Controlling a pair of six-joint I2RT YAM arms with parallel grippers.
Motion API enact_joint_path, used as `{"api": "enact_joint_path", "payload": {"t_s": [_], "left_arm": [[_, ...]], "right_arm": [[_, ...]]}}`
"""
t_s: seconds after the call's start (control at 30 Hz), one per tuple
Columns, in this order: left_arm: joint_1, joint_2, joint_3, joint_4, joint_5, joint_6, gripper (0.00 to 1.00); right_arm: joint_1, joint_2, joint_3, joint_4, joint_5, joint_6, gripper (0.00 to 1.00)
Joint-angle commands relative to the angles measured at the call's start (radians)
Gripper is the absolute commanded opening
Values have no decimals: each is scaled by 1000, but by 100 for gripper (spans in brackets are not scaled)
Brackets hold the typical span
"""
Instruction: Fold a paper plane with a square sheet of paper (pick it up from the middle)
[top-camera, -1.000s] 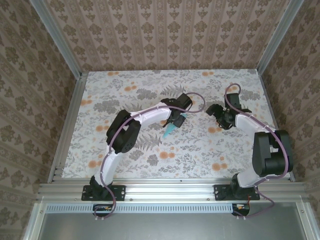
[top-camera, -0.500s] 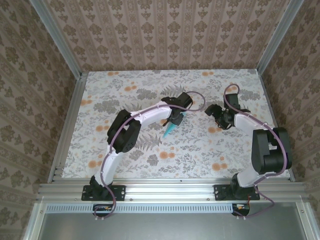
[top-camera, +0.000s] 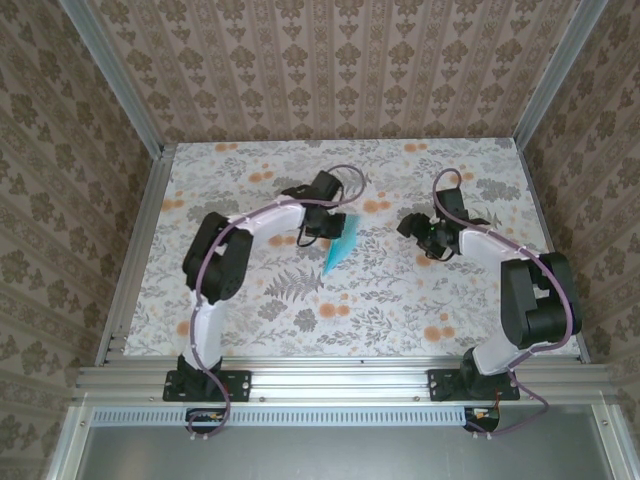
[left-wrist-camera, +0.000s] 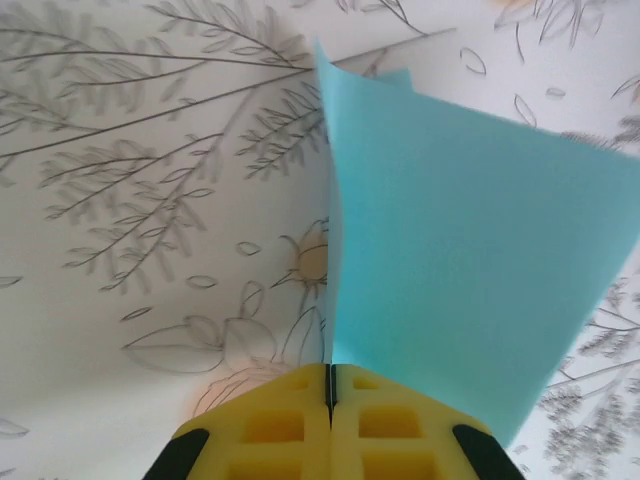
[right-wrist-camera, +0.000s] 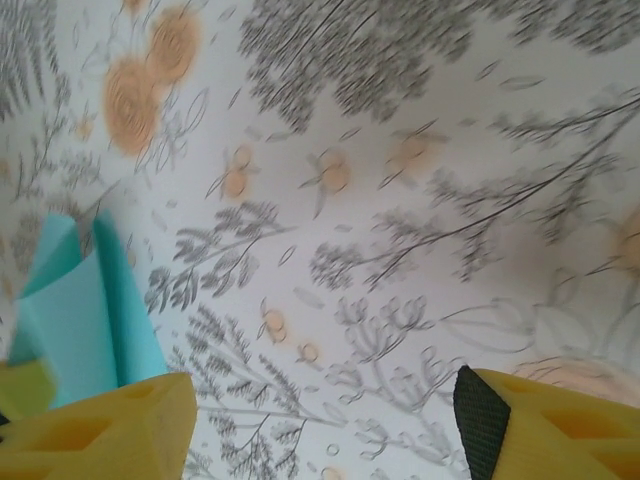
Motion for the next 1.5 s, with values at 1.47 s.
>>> {"api": "enact_joint_path", "payload": {"t_s": [1.47], "left_arm": [[94, -210, -620, 704, 193, -463, 0]], "right_arm": [[495, 357, 421, -171, 207, -86, 32]]}}
